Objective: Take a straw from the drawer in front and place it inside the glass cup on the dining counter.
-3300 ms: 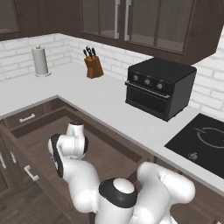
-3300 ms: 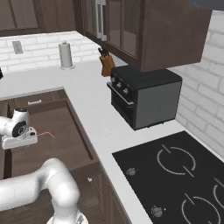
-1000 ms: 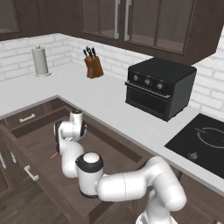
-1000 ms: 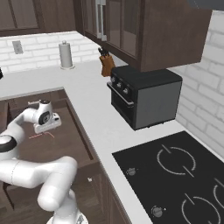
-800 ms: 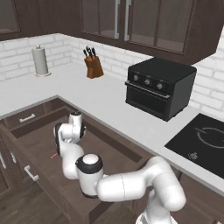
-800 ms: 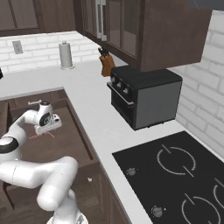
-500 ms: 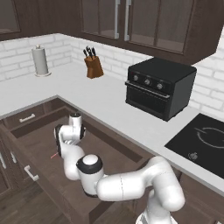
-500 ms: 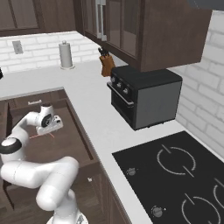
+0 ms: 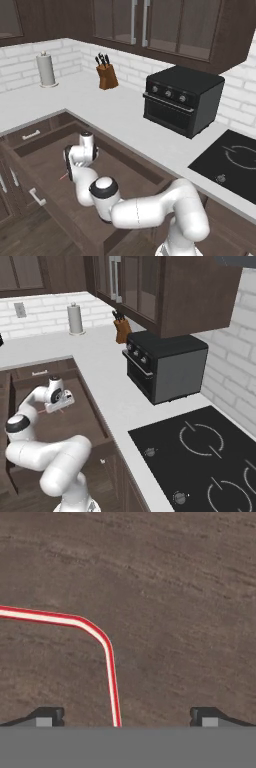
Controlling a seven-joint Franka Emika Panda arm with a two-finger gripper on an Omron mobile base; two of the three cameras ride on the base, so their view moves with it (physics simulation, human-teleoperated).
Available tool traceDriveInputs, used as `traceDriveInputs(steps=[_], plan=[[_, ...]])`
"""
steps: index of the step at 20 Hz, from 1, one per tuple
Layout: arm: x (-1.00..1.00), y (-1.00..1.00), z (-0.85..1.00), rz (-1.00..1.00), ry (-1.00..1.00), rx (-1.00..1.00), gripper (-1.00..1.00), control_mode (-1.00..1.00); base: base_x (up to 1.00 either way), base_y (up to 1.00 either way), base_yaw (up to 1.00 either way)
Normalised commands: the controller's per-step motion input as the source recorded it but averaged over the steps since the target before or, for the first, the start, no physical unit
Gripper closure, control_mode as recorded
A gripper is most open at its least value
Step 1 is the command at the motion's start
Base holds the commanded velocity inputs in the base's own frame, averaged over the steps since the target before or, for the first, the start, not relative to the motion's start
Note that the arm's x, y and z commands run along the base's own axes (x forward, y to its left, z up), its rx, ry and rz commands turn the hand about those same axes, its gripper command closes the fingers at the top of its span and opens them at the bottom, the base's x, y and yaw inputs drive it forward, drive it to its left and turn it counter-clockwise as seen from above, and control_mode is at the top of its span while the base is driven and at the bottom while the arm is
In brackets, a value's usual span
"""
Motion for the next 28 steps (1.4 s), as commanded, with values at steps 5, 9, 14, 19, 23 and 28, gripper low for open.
traceDriveInputs(steps=[5, 9, 14, 19, 23, 28], plan=[[0.25, 0.06, -0.40, 0.00, 0.00, 0.00, 1.00, -1.00, 0.00, 0.00, 0.00], [-0.04, 0.14, -0.30, 0.00, 0.04, 0.00, 1.00, -1.00, 0.00, 0.00, 0.00], [-0.28, 0.08, -0.21, 0.00, 0.00, 0.00, 1.00, -1.00, 0.00, 0.00, 0.00], [-0.26, 0.05, -0.09, 0.00, 0.00, 0.00, 1.00, -1.00, 0.00, 0.00, 0.00], [-0.41, 0.00, 0.19, 0.00, -0.10, 0.00, 1.00, -1.00, 0.00, 0.00, 0.00], [-0.72, 0.00, 0.94, 0.00, -0.25, 0.05, 1.00, -1.00, 0.00, 0.00, 0.00]])
